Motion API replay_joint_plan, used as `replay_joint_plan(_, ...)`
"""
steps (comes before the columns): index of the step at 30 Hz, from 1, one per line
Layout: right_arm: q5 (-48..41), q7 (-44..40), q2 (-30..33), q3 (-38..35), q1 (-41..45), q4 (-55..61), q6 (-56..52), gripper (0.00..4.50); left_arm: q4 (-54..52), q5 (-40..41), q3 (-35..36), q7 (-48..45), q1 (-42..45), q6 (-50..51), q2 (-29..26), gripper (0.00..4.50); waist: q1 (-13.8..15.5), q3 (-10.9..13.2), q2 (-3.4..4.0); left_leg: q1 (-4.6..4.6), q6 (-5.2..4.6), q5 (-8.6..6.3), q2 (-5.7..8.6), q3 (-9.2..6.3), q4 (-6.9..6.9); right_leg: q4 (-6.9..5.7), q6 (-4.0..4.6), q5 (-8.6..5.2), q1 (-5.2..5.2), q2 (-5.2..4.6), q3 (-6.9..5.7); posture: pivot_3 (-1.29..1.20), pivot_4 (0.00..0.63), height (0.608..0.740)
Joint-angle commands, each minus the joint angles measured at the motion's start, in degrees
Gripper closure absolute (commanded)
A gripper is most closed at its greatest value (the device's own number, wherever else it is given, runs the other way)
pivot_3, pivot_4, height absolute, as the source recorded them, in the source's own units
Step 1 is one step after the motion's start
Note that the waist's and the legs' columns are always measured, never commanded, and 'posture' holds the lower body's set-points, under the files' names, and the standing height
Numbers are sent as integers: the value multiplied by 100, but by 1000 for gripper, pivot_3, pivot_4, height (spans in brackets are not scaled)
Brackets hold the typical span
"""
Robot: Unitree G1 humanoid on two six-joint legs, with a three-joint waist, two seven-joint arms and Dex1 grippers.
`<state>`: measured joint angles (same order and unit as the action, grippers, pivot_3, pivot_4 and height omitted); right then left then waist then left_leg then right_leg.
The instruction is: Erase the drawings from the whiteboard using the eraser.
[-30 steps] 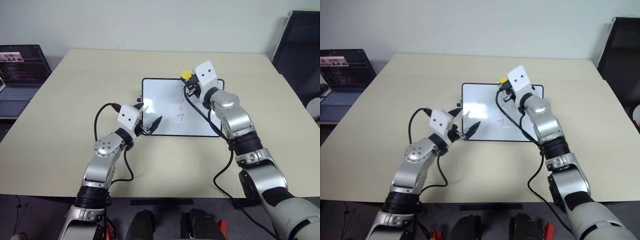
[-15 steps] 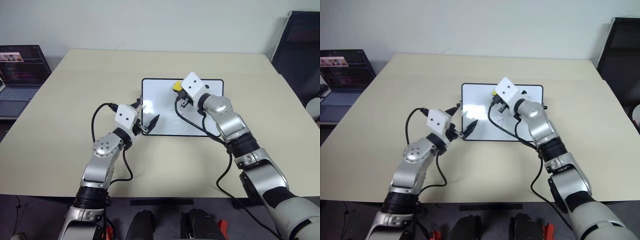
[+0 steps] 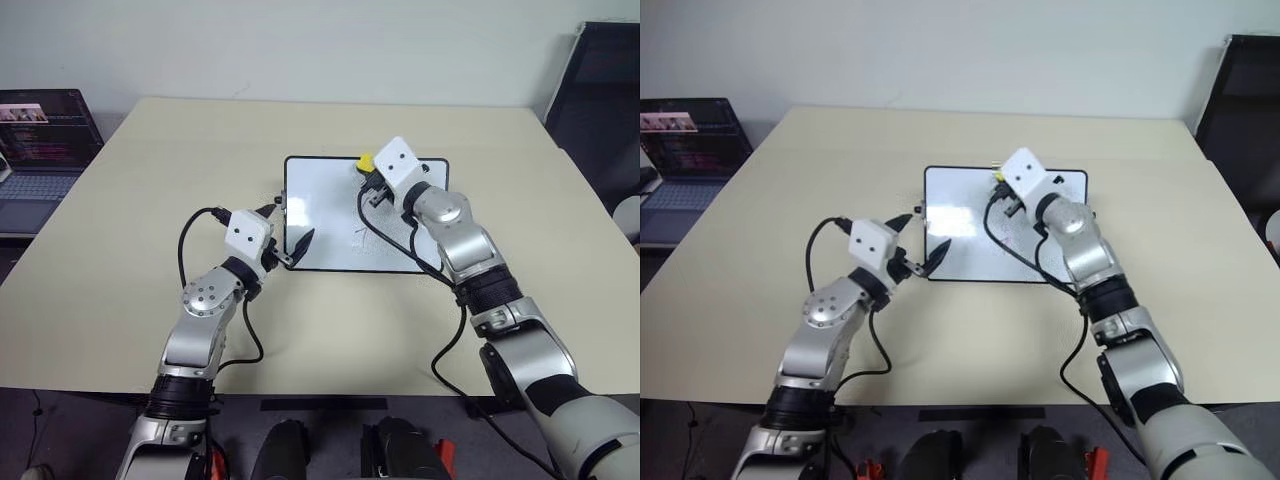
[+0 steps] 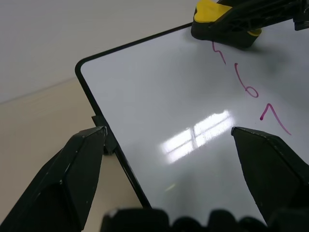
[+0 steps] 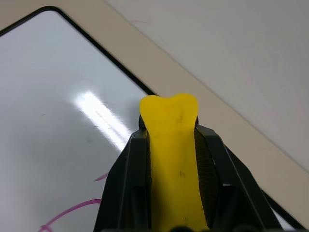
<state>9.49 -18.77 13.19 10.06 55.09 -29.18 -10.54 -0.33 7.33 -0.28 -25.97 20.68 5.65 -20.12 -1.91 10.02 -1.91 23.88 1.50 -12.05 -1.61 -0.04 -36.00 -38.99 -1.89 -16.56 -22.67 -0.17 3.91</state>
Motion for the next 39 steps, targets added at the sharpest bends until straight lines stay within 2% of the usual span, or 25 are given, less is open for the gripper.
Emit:
replay_joint_plan(1, -21, 141, 46, -178, 235, 41, 218, 3588, -91, -37, -35, -62, 115, -118, -2, 0, -9, 0, 0, 0, 0, 0, 0, 1, 0, 0, 0, 0, 0, 0, 1, 0, 150, 740)
replay_joint_plan(21, 230, -52, -100, 225, 99, -261, 144, 3588, -134, -81, 203, 35, 131, -151, -84, 0, -14, 0, 0, -1, 0, 0, -1, 0, 0, -2, 0, 0, -1, 0, 2, 0, 150, 740)
replay_joint_plan(39, 354, -311, 15, 358, -644, 528, -114, 3588, -264, -72, 157, 64, 81, -43, -68, 0, -2, -2, -3, -6, 0, 0, 0, -4, -5, -5, -1, 3, 6, 0, -2, 0, 150, 740)
